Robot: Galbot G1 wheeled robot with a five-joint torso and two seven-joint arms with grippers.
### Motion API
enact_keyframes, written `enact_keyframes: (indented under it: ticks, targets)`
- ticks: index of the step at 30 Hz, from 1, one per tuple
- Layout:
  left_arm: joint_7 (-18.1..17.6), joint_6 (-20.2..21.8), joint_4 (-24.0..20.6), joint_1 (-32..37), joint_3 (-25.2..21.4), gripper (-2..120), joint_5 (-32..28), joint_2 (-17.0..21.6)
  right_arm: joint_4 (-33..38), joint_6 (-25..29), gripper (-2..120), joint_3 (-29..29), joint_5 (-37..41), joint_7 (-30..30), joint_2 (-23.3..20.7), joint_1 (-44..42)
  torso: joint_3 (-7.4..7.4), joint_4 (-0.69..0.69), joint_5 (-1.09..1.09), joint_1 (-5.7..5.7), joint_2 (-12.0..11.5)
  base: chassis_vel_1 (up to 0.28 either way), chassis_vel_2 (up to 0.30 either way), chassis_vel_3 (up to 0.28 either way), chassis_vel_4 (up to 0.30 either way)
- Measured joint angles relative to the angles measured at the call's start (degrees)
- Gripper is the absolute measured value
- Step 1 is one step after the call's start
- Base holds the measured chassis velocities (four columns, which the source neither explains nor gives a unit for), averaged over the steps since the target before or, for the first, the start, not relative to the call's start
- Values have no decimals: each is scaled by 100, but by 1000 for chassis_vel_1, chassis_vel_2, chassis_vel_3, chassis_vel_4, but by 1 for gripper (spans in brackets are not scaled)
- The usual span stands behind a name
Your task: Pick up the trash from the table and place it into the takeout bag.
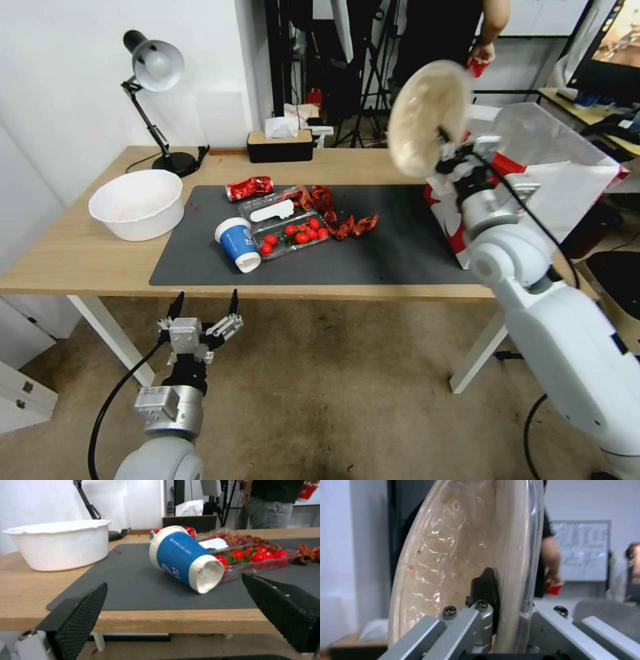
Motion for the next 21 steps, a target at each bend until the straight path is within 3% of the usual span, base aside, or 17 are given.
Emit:
enact_keyframes:
  ticks: [10, 14, 21]
  targets:
    - [-1, -8, 19, 1, -2, 100, -8, -44, -208, 104, 0, 261, -373, 288, -344, 401, 0, 1, 0, 0, 0, 0, 0, 0, 0]
    - [-2, -11, 21, 1, -14, 100, -15, -42, -299, -162, 0, 354, -836, 534, -418, 432, 0, 0, 1, 0, 0, 0, 0, 0, 0]
    - [-4, -12, 21, 1, -22, 100, -18, -38, -325, -446, 0, 412, -938, 736, -473, 391, 0, 1, -1, 0, 0, 0, 0, 0, 0]
